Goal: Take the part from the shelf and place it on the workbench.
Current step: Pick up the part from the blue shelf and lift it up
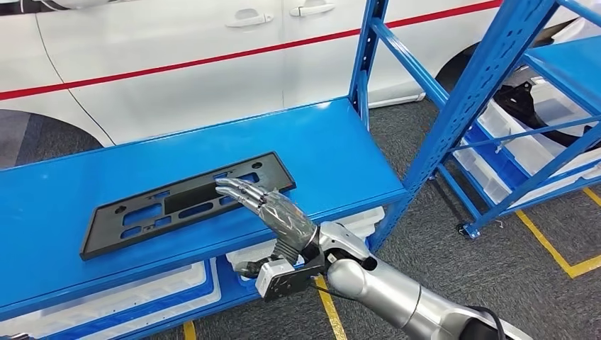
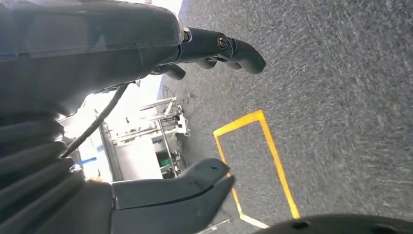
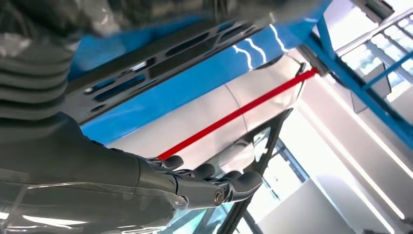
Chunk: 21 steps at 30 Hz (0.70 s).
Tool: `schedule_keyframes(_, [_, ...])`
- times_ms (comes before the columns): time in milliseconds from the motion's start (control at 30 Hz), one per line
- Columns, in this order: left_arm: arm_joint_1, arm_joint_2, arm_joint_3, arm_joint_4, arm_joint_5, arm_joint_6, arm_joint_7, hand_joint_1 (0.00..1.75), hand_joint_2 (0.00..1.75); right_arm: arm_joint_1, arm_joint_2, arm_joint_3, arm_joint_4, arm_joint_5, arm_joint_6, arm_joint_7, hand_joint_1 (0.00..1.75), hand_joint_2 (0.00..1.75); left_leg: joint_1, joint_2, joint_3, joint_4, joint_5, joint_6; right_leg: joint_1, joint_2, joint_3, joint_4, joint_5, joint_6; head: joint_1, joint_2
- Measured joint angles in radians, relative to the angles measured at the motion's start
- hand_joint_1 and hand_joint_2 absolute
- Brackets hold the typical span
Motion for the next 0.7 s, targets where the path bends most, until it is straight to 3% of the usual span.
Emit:
schedule_keyframes(233, [-0.001, 0.001, -0.009, 0.0, -0.006, -0.005, 0.001, 0.0, 0.0, -0.103, 0.079, 0.096, 0.108, 0.0, 0.038, 0.036, 0.0, 1.75, -0.005, 0.0, 0.0, 0.0, -0.003, 0.012, -0.002, 0.0, 0.006, -0.014, 0.005, 0.006, 0.0, 0.0])
schedule_keyframes(400, [-0.002, 0.001, -0.016, 0.0, -0.006, -0.005, 0.002, 0.0, 0.0, -0.164, 0.138, 0.16, 0.181, 0.019, 0.046, 0.058, 0.0, 1.75, -0.005, 0.0, 0.0, 0.001, -0.002, 0.014, -0.003, 0.0, 0.006, -0.016, 0.007, 0.015, 0.0, 0.0])
schedule_keyframes(700, [-0.001, 0.001, -0.025, 0.0, -0.006, -0.005, 0.002, 0.0, 0.0, -0.2, 0.169, 0.202, 0.234, 0.019, 0.046, 0.065, 0.0, 1.75, -0.004, 0.0, 0.0, 0.001, -0.002, 0.014, -0.002, -0.001, 0.005, -0.015, 0.007, 0.018, 0.0, 0.0])
